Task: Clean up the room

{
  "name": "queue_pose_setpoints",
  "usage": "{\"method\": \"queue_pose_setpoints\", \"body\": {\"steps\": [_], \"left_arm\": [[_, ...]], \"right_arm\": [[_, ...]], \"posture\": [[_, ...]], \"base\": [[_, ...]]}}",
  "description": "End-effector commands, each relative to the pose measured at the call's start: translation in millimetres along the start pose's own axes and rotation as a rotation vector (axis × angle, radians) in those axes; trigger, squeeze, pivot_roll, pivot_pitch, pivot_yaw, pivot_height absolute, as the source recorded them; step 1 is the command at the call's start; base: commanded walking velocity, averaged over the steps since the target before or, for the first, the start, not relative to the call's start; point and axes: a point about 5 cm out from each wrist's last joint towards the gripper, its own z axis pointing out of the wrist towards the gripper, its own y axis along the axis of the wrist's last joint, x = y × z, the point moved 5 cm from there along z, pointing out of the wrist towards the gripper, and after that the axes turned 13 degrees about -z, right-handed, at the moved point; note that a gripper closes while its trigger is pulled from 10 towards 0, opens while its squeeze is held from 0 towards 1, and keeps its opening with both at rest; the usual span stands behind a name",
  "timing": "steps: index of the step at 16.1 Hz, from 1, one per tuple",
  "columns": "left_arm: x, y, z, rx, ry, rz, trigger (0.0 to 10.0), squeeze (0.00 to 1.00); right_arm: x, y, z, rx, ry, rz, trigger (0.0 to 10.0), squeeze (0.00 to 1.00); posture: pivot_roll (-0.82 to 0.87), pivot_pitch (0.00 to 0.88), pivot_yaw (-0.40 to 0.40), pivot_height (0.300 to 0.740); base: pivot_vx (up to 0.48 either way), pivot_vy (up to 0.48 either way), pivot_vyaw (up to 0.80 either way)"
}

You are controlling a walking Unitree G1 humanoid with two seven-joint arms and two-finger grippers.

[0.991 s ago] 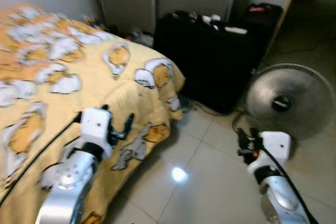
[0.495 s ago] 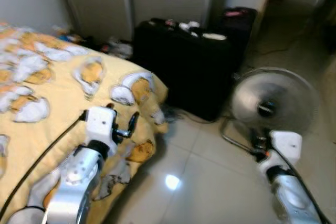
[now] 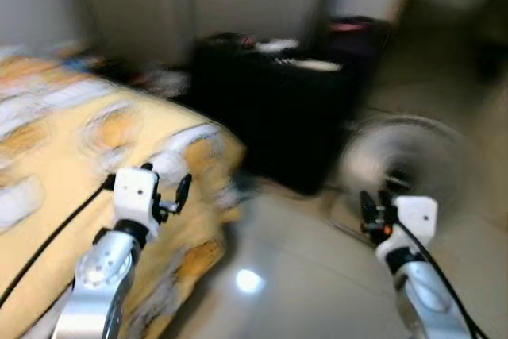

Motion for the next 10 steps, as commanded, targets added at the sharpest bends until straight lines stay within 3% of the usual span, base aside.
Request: {"method": "queue_pose_setpoints", "body": {"steps": [1,3,6,10], "left_arm": [[-10.3,2.6,4.1,-0.012,-0.034,-0.005,10.0,0.00],[-7.3,1.6,2.4,-0.015,-0.016,-0.010,10.0,0.00],[11.4,1.6,-6.1,-0.041,0.062,-0.014,10.0,0.00],[10.5,8.3,-3.3,-0.080,0.052,0.001,10.0,0.00]], "right_arm": [[-8.6,-2.9,-1.4,0.010,-0.023,-0.009,10.0,0.00],[-10.0,-3.1,-1.4,0.010,-0.025,-0.008,10.0,0.00],[-11.2,1.2,3.6,-0.015,-0.020,-0.016,10.0,0.00],[-6.5,-5.2,6.5,0.009,-0.007,-0.048,10.0,0.00]], "posture": [[-0.05,0.000,-0.008,0.740],[-0.05,0.000,-0.008,0.740],[-0.03,0.000,-0.019,0.740],[-0.03,0.000,-0.011,0.740]], "base": [[0.352,0.000,-0.79],[0.356,0.000,-0.78],[0.350,0.000,0.00],[0.331,0.000,0.00]]}}
